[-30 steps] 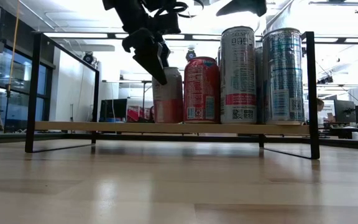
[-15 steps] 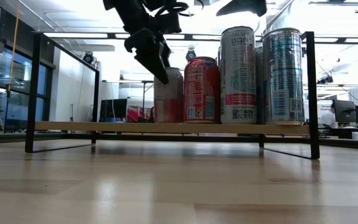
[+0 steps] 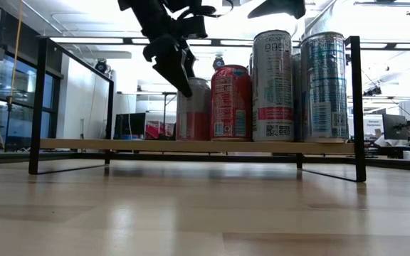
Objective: Place canned beverage on shelf
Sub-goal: Put the pink soda can on the shelf, then put the pink soda can aligned with the other pink soda can on the shelf
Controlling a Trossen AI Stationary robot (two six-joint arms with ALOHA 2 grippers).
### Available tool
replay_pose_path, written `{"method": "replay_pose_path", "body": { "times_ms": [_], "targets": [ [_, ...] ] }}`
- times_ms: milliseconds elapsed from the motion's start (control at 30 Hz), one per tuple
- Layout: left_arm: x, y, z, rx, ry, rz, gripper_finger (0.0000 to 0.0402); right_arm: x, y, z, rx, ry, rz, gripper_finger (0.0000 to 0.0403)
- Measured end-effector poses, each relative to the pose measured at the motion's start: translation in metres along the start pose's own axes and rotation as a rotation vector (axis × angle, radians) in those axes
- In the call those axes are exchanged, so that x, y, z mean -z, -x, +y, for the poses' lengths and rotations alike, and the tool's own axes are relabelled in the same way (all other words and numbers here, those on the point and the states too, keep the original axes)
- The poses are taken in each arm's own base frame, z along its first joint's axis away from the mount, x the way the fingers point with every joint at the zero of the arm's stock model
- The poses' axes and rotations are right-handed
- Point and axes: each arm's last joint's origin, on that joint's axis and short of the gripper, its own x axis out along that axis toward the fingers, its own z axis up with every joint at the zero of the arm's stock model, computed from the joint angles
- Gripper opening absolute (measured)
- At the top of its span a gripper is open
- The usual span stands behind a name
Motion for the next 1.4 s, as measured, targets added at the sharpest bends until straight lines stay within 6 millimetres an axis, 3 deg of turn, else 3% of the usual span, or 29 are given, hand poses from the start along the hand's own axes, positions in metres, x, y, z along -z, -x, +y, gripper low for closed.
{"method": "replay_pose_path", "body": {
  "times_ms": [267,467,633,800,1100,1233,1400],
  "targets": [
    [0.001,0.002,0.0,-0.038,0.005,0.022,0.0377,0.0,0.0,0.0,0.0,0.0,0.0,0.0399],
    [0.0,0.024,0.003,-0.051,0.034,-0.035,0.0377,0.0,0.0,0.0,0.001,0.003,0.0,0.0399],
    [0.001,0.055,0.006,-0.021,0.13,-0.13,0.0377,0.0,0.0,0.0,0.002,0.007,-0.002,0.0399],
    [0.008,0.097,0.003,0.017,0.359,-0.217,0.0377,0.0,0.0,0.0,0.002,0.008,-0.002,0.0399],
    [0.029,0.183,-0.024,0.055,0.513,-0.453,0.0377,0.0,0.0,0.0,0.001,0.032,-0.001,0.0399],
    [0.045,0.206,-0.039,0.049,0.557,-0.526,0.0377,0.0,0.0,0.0,-0.001,0.028,0.001,0.0399],
    [0.063,0.212,-0.059,0.091,0.588,-0.637,0.0377,0.0,0.0,0.0,0.0,0.013,0.0,0.0399]
  ]
}}
